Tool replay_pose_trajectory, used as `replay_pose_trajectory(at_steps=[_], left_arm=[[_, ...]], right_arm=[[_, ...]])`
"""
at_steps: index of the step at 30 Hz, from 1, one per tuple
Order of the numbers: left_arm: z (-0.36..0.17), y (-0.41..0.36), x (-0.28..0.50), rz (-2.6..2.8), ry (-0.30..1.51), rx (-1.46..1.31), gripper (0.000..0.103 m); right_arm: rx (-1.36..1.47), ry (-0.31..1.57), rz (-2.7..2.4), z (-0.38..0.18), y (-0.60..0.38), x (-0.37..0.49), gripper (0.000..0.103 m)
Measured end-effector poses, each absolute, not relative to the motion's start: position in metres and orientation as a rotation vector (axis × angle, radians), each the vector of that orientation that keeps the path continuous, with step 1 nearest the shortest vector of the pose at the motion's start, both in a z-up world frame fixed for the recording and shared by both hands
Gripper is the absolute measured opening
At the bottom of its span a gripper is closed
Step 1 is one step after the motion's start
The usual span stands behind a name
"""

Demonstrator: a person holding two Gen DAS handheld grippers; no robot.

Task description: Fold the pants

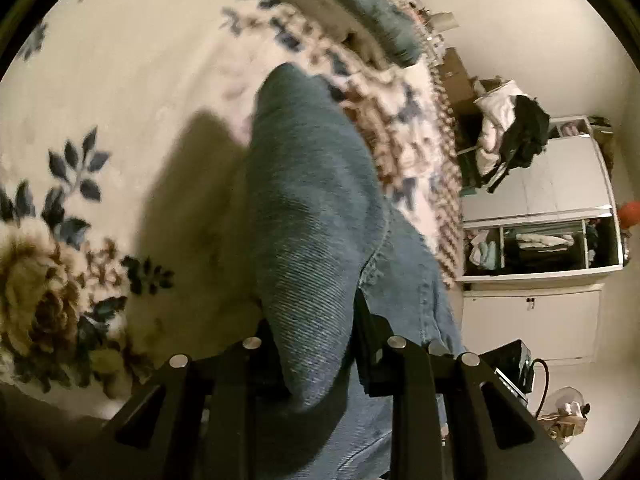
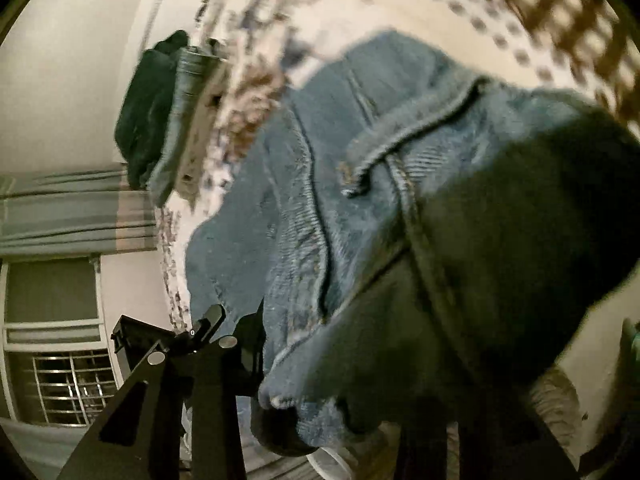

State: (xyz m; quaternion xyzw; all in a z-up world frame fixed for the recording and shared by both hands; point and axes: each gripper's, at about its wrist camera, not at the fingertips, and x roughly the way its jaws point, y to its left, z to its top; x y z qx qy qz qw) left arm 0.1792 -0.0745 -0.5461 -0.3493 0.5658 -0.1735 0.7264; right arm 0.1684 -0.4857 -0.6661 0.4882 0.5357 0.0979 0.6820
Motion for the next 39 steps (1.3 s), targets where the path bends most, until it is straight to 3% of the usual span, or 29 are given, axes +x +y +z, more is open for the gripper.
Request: replay_pose_trajectory(at_steps=[10,20,33,39], left_arm=[[-0.472,-0.067,0.21,-0.36,1.156,-0.773,0.022],[-0.409,-0.037,0.33,-0.425,1.018,-0.74,0.022],[-0.443,0.045,0.557,-0.44,1.006,-0.741,0.022],[-0.486,0.068,0.595,-0.401,1.094,-0.731,0.022]], right_arm=[[1.035,1.132,0.323,-0.593,-0.495,0.192,0.041],[0.966,0.988,0.374,-0.513,-0.469,0.316,0.041],[0.961,0.896,0.343,-0.536,-0.379,0.552,0.041],[0.967,0.961,0.311,-0.583,-0.35,0.603,0.041]])
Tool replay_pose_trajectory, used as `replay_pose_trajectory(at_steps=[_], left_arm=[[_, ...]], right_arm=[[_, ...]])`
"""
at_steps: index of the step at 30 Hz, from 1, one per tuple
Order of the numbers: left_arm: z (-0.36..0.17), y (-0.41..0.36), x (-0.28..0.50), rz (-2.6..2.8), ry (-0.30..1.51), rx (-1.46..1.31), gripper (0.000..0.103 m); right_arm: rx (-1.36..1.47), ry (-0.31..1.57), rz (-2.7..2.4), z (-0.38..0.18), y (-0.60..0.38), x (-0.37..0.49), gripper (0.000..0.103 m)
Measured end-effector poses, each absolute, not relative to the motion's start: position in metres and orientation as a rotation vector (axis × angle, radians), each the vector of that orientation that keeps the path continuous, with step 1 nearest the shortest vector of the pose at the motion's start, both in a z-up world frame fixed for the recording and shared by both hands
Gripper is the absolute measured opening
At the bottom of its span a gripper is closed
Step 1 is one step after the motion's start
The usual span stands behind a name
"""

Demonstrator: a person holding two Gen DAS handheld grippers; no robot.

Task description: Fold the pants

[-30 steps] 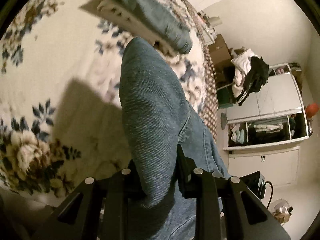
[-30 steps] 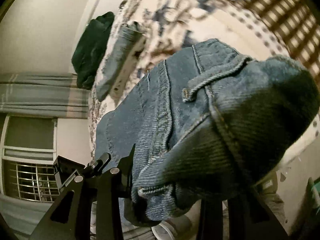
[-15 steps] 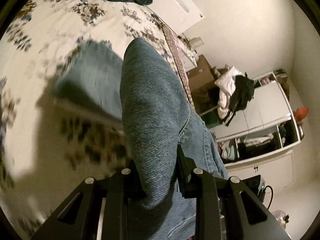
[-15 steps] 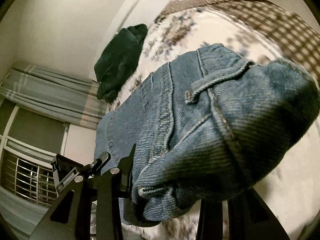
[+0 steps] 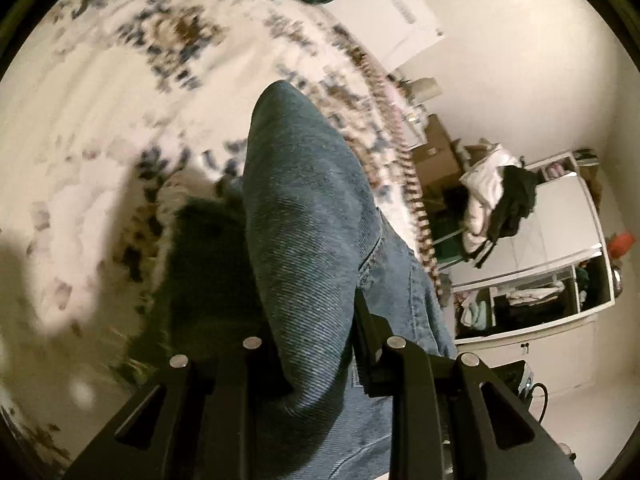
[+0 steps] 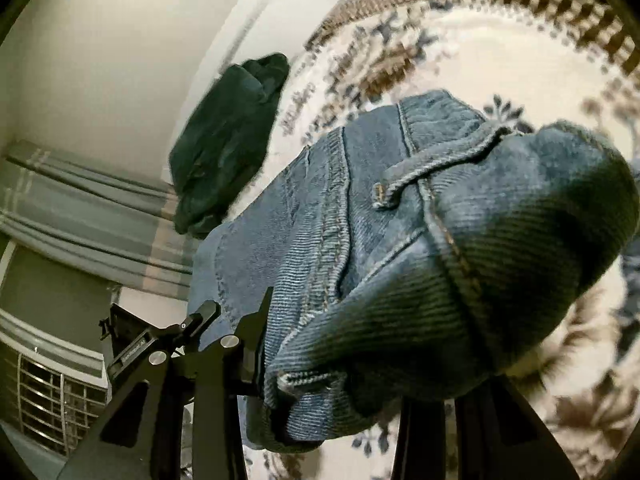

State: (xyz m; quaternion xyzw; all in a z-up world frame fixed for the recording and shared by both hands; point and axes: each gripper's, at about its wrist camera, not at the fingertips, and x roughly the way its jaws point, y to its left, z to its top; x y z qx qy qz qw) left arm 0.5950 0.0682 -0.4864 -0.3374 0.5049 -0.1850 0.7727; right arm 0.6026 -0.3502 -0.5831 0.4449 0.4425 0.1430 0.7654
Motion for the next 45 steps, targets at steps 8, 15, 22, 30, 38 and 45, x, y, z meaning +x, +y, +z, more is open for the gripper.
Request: replay_pose_trajectory(at_steps=[8,15,22,30,38,45], left_arm=[[-0.516,0.086,0.572,-0.375,1.137,-0.774,0.022],[-0.512,0.09,0.561,-0.368,1.141,-0.788,0.023],[-0.502,0.087,0.554,-0.32,1.163,-0.74,0.028],[-0.456,0.061,0.533,-0.114,1.174,-0.439,0.05],[-0.398,0.005,0.486,-0.042,1.118,-0.138,0.091],[-0.342,-0.03,0.44,-0.026,1.073,-0.077,0.091]], right_arm=[[0.899,1.05,0.301,-0.613,-0.336,0.608,0.043],[0.824,1.165,0.273,-0.609,-0.342,0.617,0.05],[0.705,1.24,0.203,-0.594,-0.344,0.612,0.055],[0.58,1.279,0.102,-0.568,-0.347,0.605,0.081],[0.263,1.207,-0.032,-0.499,-0.339,0.577,0.103],[0.142,1.097,-0.073,-0.416,-0.346,0.536,0.103]])
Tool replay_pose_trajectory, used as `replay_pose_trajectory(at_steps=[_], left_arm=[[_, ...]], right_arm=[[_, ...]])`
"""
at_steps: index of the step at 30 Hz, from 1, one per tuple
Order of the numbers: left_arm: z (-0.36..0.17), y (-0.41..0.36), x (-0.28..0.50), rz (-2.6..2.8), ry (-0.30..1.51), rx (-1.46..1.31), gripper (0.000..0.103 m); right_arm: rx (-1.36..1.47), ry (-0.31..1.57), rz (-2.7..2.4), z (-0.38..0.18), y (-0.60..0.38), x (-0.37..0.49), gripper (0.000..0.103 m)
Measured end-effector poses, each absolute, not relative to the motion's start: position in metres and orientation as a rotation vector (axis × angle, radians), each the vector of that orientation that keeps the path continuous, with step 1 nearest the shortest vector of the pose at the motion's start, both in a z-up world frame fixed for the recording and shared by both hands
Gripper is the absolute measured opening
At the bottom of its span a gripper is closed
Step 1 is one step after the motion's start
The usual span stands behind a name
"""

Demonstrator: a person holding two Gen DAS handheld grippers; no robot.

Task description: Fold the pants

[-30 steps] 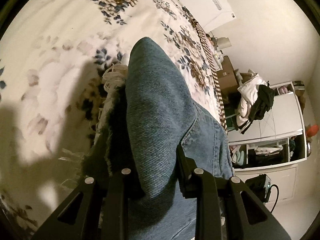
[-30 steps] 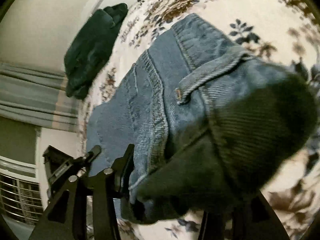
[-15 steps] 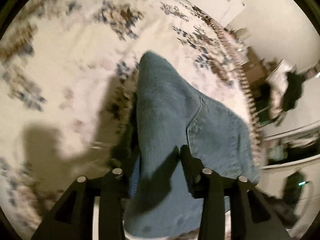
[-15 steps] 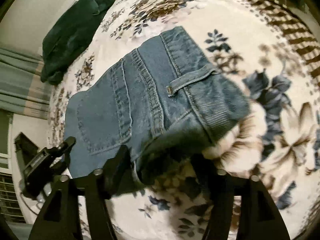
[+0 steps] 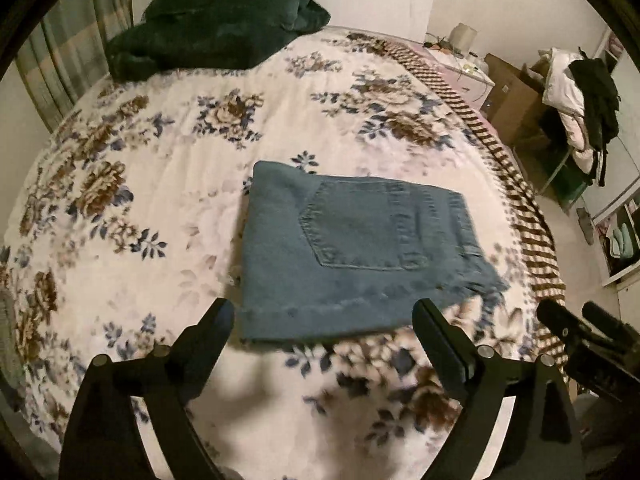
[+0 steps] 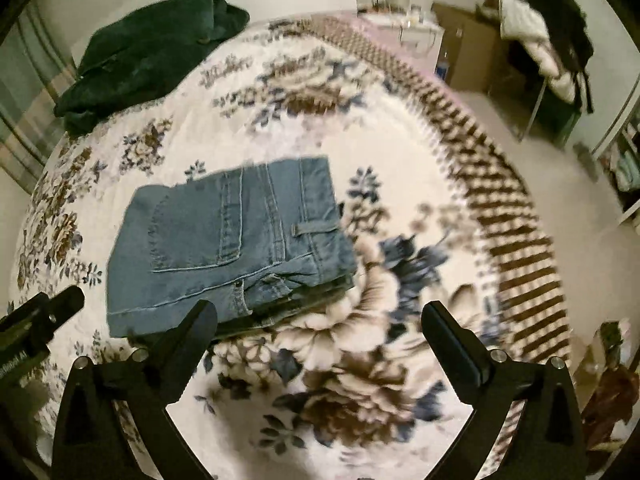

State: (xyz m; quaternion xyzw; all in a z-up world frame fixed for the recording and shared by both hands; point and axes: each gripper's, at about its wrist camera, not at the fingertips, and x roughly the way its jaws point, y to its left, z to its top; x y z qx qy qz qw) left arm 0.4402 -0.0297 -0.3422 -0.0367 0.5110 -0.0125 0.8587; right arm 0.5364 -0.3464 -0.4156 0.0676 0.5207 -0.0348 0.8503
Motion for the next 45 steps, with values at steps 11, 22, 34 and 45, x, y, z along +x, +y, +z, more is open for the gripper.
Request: replay_pose_trajectory(at_steps=[11,22,34,45], left_arm=[[-0.211,-0.068,0.324,0.051,0.914,-0.039,0.091],[-0.102,-0.102,0.203,0.098,0.789,-0.052,0.091],[-0.04,-0.109,0.137,0.109,0.719,-0.017,0.091],[-0.026,-0.1,0.104,0.128,0.691,-0.041,0.096]], right_arm=[[0.105,0.944,-0.065,-0.264,-0.38,0.417,0.103],[0.034,0.787,0.021,-0.119,-0.399,0.274,0.103],[0.019,0.693,0.038,-0.011,-0.409,0.17,0.103],[0.017,0.646,0.045,0.028,-0.401,0.131,0.103]])
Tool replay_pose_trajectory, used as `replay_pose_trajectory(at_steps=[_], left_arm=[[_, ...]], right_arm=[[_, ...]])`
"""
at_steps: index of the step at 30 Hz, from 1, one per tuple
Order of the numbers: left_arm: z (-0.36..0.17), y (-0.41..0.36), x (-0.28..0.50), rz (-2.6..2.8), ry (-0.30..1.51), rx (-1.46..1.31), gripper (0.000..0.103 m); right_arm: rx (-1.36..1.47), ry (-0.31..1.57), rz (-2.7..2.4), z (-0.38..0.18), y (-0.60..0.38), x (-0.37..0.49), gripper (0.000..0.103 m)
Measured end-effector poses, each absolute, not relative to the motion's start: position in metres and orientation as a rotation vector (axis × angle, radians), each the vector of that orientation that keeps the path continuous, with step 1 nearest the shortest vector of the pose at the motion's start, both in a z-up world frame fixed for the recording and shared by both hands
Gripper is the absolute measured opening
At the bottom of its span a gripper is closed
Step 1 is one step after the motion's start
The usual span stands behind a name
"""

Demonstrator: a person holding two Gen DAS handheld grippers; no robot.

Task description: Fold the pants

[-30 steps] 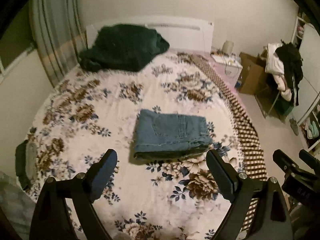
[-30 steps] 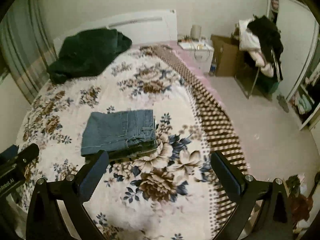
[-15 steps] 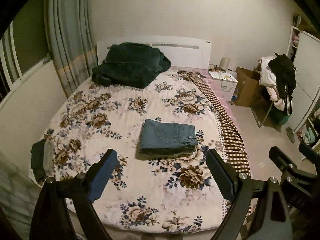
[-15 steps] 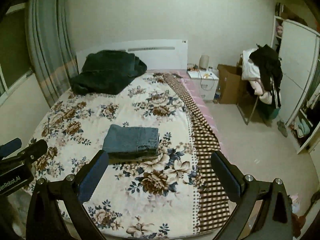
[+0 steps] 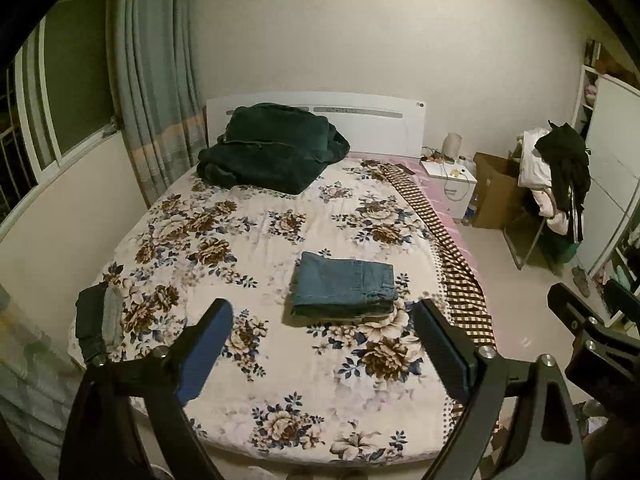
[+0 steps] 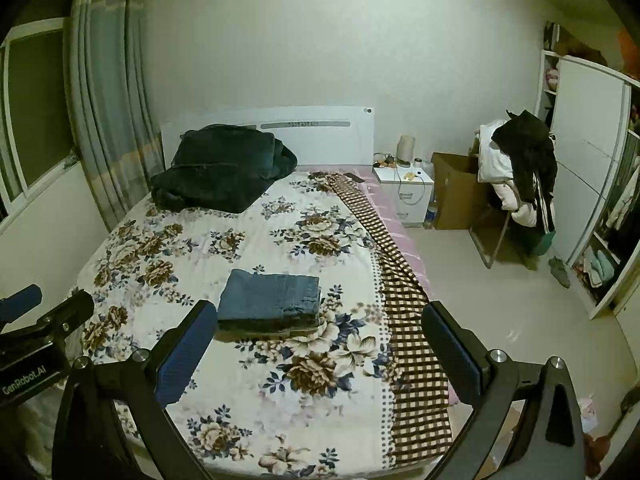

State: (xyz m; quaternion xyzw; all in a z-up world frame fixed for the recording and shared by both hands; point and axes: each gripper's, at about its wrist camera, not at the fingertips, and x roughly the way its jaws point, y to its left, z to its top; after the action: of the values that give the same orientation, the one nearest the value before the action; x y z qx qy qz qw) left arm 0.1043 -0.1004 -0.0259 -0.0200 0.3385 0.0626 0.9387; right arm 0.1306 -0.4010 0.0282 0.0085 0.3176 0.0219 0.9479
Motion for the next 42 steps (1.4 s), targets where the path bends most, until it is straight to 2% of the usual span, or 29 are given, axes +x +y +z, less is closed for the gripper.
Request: replay_pose_trajectory(at_steps=[4,42], left_arm=[[-0.024,-0.097,0.1,0.135,0.684,-0.035,0.102],[-0.026,-0.08,0.09,0.178,0.686,-0.032,0.102]], right_arm=[[0.022,0.649,0.047,0.026,-0.4,0.133,0.103],[0.02,0.69,0.064,0.015,-0.382,0.145,0.103]])
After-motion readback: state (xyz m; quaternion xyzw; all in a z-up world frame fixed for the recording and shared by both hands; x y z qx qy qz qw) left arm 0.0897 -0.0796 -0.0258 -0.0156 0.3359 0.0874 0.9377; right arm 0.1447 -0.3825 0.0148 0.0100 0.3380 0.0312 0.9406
